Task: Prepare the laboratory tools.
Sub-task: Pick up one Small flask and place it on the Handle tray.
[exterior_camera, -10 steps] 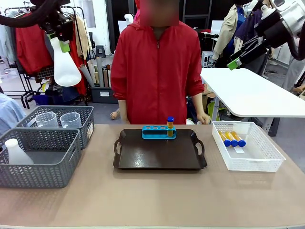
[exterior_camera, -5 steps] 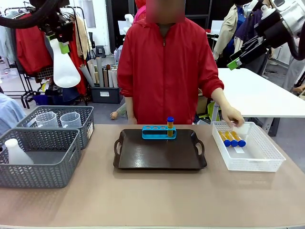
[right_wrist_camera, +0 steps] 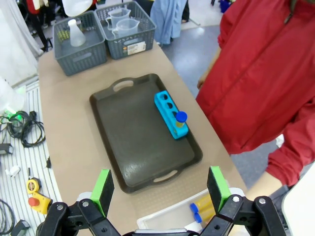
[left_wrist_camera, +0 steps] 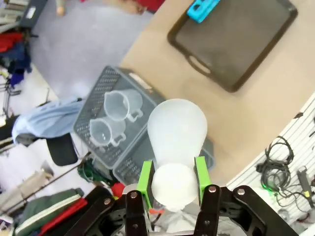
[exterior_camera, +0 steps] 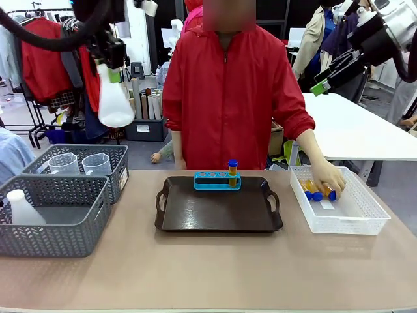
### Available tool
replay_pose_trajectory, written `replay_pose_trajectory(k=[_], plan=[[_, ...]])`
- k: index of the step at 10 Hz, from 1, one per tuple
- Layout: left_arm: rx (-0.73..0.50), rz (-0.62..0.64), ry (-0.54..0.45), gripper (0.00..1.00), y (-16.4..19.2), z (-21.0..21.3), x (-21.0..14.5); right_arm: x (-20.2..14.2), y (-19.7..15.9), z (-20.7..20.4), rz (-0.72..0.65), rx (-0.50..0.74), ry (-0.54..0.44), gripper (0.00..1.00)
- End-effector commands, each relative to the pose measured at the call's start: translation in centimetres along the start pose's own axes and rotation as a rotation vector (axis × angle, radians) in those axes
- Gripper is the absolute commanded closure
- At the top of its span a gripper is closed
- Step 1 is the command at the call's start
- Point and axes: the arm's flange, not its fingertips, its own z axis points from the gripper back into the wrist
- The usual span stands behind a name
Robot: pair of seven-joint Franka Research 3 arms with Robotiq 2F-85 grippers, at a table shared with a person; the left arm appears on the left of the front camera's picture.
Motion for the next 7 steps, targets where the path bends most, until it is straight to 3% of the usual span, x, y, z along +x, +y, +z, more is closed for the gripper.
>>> replay_pose_trajectory(k=[1, 3, 7], plan=[[-0.044, -0.112, 0.012, 1.0, -0.8, -0.7, 3.5, 0.1, 0.1, 0.1, 0.004, 0.002, -0.003, 0.0], [-0.068, -0.181, 0.005, 1.0, -2.7, -2.6, 6.7, 0.1, 0.1, 0.1, 0.004, 0.002, -0.003, 0.0], [-0.125, -0.459, -0.078, 1.0, -5.8, -7.5, 12.7, 0.1, 0.1, 0.1, 0.004, 0.002, -0.003, 0.0]])
